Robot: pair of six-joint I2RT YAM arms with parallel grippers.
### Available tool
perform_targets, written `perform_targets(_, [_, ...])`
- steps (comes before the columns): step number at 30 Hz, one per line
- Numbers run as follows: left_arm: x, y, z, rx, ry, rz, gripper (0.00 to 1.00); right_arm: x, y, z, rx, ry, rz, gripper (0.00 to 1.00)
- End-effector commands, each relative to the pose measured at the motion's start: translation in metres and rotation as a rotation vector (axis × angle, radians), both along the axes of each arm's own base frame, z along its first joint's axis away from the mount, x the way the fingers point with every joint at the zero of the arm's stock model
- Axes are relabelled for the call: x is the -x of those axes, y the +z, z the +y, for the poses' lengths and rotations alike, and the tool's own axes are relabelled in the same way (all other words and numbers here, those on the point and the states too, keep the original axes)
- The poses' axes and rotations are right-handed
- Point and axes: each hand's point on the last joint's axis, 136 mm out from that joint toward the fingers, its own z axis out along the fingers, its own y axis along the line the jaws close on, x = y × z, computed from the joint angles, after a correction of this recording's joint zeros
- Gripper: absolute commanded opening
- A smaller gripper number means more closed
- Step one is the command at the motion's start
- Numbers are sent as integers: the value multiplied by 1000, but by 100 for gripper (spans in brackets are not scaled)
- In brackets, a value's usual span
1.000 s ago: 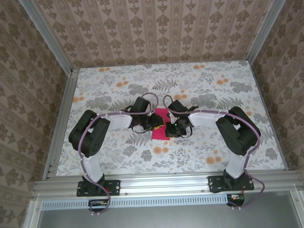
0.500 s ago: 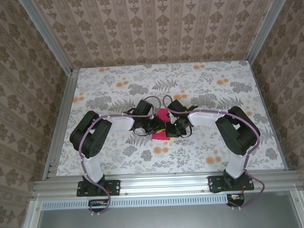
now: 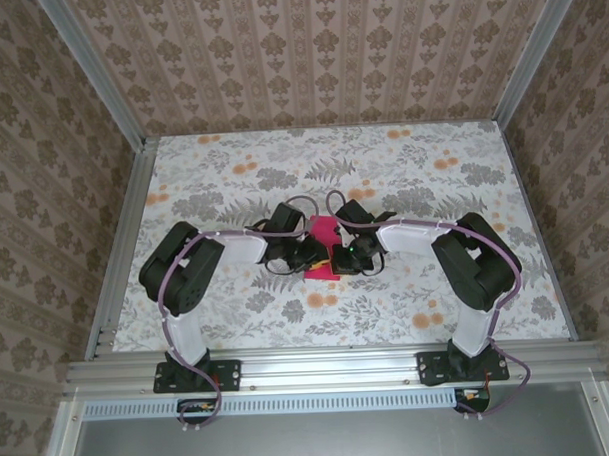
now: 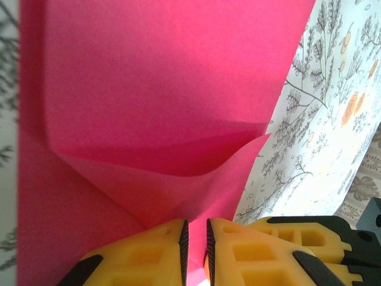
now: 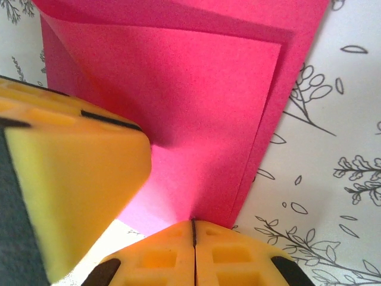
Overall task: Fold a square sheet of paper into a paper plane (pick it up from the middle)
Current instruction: Fold the triangle a second time at the center of the table.
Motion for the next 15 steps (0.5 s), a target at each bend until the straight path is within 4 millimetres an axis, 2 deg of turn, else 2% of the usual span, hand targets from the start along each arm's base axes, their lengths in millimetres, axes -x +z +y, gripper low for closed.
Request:
perform_targets(1, [-15,-15,22,-78,43,-10,19,30,-43,-45,228,-23,100,8])
perform_targets(8, [-37,-14,38,-97,63,-35,20,35,-48,-53,260,-15,104,8])
perform_targets(11, [-43,-12,37,-90,52,-48,20,32,-44,-47,228,-14,92,9])
perform_targets(15, [-45,-7,30,-64,24,-54,20,22,-29,-29,143,-4,61,9])
